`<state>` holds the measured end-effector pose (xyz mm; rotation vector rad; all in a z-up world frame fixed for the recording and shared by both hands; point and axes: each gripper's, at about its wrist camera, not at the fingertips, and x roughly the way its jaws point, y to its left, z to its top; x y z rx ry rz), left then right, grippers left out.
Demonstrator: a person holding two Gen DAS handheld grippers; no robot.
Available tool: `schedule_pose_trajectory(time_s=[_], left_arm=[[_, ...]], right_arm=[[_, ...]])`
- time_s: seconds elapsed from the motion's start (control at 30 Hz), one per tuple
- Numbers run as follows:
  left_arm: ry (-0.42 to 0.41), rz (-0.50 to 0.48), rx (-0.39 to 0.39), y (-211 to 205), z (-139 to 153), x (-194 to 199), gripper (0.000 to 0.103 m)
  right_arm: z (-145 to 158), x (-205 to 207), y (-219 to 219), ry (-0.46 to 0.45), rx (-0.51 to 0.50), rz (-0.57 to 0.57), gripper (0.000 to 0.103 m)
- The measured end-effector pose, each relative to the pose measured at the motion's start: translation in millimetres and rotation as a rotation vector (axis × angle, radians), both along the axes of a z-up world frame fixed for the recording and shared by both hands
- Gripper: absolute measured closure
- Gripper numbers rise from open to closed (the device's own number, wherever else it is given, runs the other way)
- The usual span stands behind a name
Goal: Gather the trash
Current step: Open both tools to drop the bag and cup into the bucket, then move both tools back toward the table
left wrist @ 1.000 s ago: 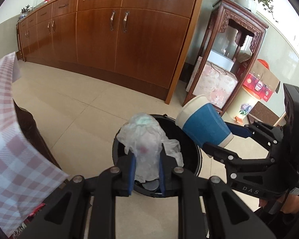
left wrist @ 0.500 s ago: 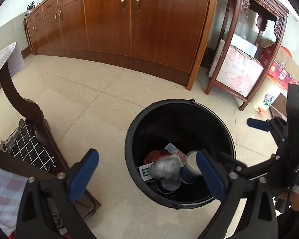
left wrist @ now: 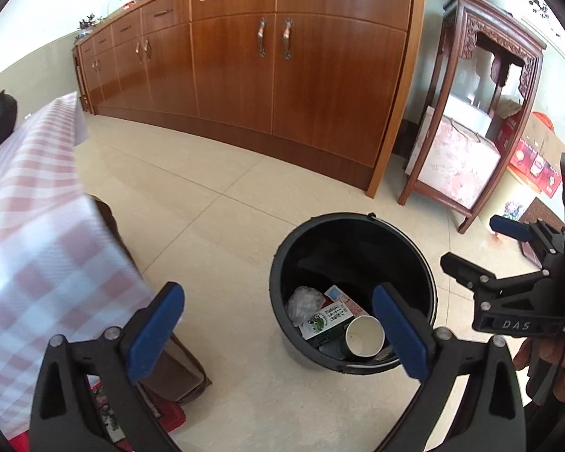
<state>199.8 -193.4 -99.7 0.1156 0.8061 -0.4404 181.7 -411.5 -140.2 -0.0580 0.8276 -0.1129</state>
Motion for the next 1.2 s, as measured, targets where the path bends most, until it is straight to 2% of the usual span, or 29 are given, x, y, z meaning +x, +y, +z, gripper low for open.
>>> schedule_pose_trajectory(time_s=[0.27, 0.7, 0.97, 1.2], left_arm=[[-0.063, 0.059, -0.010, 33.3, 22.4, -22.6, 0.002], [-0.140, 0.216, -0.028, 95.1, 56.6, -48.0, 0.002], [-0.194, 0.333, -0.040, 147.4, 76.0, -57.5, 0.002], [-0.206, 0.443, -0.073, 207.9, 85.1, -69.0, 0.002]], right_arm=[[35.1, -18.8, 29.9, -0.088, 0.034, 0.005, 0.000], [59.6, -33.5, 92.1, -0.164, 0.033, 0.102, 0.000], [84.7, -30.0, 142.9, -0.254, 0.071, 0.192, 0.000], [104.2, -22.9, 199.6, -0.291, 0.122, 0.304, 0.000]])
